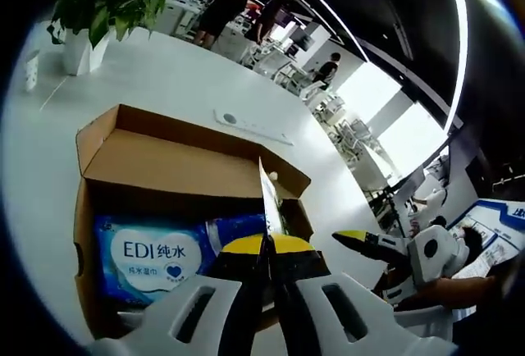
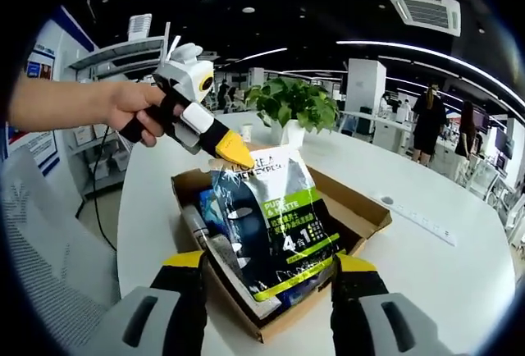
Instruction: Operate the shoe box by opening the lid, removing the specified soft item, and placing it in the target area until the item is outside and the box remains undamaged.
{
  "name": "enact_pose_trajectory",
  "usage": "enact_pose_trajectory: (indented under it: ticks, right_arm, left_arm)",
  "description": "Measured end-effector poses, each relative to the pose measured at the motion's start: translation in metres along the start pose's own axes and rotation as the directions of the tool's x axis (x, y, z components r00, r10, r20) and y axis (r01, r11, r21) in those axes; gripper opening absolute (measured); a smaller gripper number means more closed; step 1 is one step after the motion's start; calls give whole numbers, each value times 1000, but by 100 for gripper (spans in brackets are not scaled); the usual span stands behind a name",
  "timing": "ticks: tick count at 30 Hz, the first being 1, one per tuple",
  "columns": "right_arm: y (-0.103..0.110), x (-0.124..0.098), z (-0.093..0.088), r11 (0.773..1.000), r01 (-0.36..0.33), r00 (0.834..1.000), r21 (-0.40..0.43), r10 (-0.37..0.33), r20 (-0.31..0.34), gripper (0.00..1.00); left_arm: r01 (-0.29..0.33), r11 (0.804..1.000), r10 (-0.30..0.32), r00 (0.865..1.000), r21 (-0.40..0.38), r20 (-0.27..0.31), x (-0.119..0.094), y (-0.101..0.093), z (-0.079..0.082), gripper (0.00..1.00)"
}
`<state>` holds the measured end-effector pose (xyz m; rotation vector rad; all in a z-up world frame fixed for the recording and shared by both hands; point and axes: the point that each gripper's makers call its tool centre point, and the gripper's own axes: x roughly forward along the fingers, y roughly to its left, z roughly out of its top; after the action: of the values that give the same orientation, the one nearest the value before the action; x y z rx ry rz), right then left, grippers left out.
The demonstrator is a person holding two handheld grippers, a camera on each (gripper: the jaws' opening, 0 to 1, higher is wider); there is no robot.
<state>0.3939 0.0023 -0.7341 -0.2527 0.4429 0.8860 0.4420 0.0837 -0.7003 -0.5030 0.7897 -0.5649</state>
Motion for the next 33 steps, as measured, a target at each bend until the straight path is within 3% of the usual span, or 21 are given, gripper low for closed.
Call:
enact_pose_trajectory:
  ticks: [14, 25, 33]
  right_arm:
    - [3, 31, 2, 997, 79, 997, 9, -79, -17, 55]
    - [4, 42, -3, 997, 74, 996, -17, -74, -49, 42]
    - [7, 43, -5, 997, 63, 996, -38, -65, -55, 24]
  left_arm:
    - [-13, 1000, 13, 1000, -9, 6, 2, -13, 6, 0]
    - [-18, 1000, 18, 1000, -11, 7, 3, -14, 6, 0]
    - [-28, 999, 28, 1000, 17, 4, 3, -14, 6, 0]
